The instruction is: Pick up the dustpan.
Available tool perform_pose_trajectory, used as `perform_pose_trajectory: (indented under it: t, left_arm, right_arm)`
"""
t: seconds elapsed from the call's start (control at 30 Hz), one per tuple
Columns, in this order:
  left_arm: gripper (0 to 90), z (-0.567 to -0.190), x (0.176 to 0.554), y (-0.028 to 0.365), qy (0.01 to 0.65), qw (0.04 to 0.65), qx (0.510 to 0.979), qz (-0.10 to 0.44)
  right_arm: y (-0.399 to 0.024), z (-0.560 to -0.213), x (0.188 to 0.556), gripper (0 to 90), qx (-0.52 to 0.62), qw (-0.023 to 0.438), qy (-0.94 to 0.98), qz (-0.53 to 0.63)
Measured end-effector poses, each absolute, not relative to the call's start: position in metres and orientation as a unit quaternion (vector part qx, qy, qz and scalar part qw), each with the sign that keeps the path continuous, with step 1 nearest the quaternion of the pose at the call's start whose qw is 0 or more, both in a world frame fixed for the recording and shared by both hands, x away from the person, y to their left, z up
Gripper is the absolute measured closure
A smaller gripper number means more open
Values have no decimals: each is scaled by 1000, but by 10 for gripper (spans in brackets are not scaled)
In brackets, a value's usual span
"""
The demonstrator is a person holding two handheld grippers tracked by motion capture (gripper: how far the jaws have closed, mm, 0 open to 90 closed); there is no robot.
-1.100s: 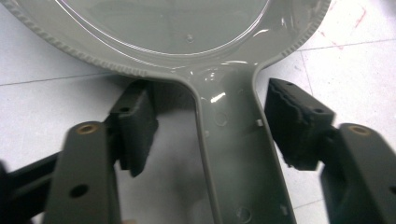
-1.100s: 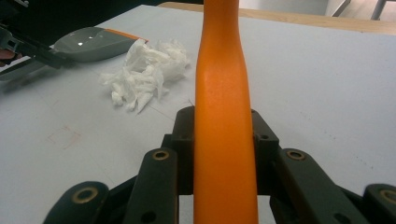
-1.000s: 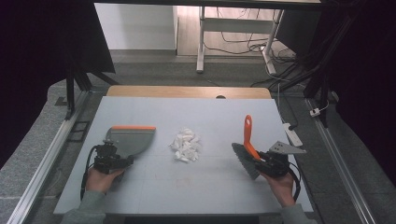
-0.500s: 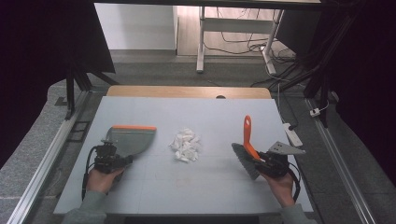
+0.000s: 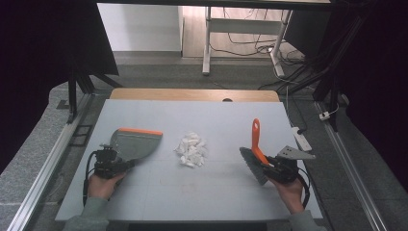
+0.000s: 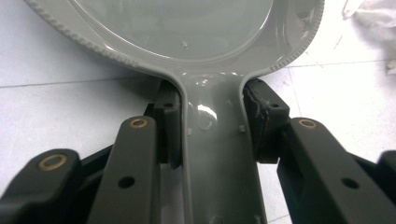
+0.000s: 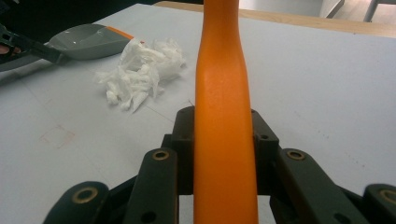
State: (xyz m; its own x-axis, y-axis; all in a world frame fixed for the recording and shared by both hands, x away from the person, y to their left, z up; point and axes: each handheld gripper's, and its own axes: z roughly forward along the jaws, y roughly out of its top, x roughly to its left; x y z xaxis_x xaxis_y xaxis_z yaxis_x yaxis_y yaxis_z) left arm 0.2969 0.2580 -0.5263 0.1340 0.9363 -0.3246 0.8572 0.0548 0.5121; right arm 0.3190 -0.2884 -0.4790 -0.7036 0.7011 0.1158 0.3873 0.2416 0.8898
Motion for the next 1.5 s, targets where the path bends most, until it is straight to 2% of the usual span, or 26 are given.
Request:
perform_pose_trajectory:
  t: [1.1, 1.5]
  left_arm:
    - [612, -513, 280, 291, 593, 402, 690, 102]
    - [612, -499, 271, 299, 549, 426, 710, 112]
  right_arm:
    - [-289, -474, 317, 701, 354, 164, 764, 514]
    - [-288, -474, 317, 702, 353, 160, 762, 518]
